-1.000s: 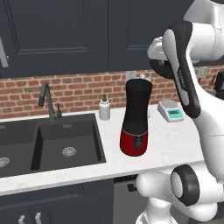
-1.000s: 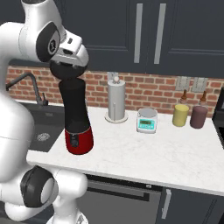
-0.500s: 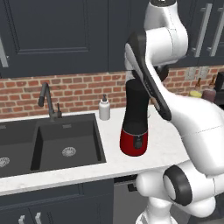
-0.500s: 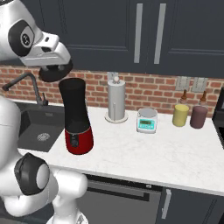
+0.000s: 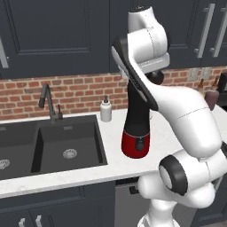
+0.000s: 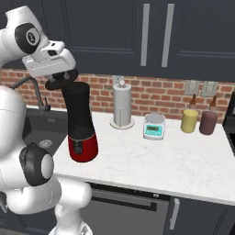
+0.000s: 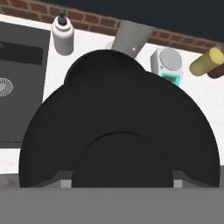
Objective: Close the lid blender by securely placing the lid on top.
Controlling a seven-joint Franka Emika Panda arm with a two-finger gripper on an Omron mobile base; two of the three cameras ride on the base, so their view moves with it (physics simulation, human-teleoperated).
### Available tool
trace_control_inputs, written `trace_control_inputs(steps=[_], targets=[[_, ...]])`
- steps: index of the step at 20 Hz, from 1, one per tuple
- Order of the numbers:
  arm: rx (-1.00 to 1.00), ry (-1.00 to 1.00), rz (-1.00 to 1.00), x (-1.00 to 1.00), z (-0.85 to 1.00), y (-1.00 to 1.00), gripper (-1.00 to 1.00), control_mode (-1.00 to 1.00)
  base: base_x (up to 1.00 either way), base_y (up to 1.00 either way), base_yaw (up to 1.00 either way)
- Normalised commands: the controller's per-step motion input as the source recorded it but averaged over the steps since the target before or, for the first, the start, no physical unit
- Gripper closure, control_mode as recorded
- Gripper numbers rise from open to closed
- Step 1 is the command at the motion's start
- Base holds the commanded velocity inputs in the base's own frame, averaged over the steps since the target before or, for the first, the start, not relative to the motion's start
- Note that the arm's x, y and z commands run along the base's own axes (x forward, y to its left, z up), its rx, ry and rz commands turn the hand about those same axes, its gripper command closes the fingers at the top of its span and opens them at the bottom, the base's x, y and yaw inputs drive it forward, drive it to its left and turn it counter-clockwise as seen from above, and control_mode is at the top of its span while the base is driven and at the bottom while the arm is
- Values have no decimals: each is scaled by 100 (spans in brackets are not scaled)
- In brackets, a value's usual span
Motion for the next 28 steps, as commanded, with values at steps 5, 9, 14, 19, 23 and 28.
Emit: trace_control_inputs(steps=[5, 9, 14, 19, 23, 28], targets=[[0, 12, 1, 22, -17, -12, 100, -100, 0, 0, 0], [0, 3, 0, 11, -13, 0, 100, -100, 0, 0, 0], [0, 0, 0, 2, -16, 0, 100, -100, 0, 0, 0], [0, 0, 0, 17, -16, -4, 100, -100, 0, 0, 0], [1, 0, 0, 13, -15, -19, 100, -100, 0, 0, 0], [4, 0, 0, 7, -7, -19, 100, -100, 0, 0, 0]])
